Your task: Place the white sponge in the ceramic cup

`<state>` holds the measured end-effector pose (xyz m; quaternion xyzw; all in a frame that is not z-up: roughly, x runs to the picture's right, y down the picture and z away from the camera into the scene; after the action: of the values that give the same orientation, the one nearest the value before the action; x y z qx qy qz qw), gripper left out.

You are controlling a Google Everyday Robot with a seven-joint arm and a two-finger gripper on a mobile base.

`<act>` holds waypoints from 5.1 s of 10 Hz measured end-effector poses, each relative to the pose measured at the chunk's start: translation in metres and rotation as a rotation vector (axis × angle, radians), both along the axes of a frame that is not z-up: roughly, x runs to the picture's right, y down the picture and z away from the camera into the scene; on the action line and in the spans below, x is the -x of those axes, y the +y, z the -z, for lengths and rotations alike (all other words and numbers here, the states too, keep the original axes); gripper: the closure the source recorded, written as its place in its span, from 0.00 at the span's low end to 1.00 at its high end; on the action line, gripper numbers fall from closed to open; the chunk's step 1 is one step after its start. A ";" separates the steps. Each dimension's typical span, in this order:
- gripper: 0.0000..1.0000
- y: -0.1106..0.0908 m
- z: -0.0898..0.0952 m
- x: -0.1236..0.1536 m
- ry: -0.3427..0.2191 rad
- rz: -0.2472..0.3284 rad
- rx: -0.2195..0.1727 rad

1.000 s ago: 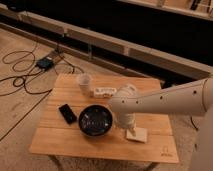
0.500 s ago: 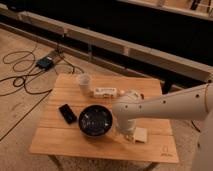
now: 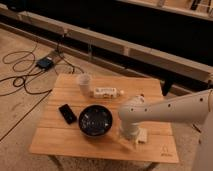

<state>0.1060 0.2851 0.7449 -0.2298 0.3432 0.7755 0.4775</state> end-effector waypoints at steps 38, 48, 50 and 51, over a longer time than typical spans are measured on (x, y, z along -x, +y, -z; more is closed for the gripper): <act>0.35 -0.112 -0.047 -0.078 -0.156 0.240 -0.131; 0.35 -0.094 -0.094 -0.129 -0.141 0.292 0.008; 0.35 -0.093 -0.100 -0.131 -0.151 0.292 0.016; 0.35 -0.092 -0.102 -0.131 -0.155 0.292 0.020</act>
<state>0.2374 0.1929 0.8469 -0.2416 0.3427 0.6743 0.6078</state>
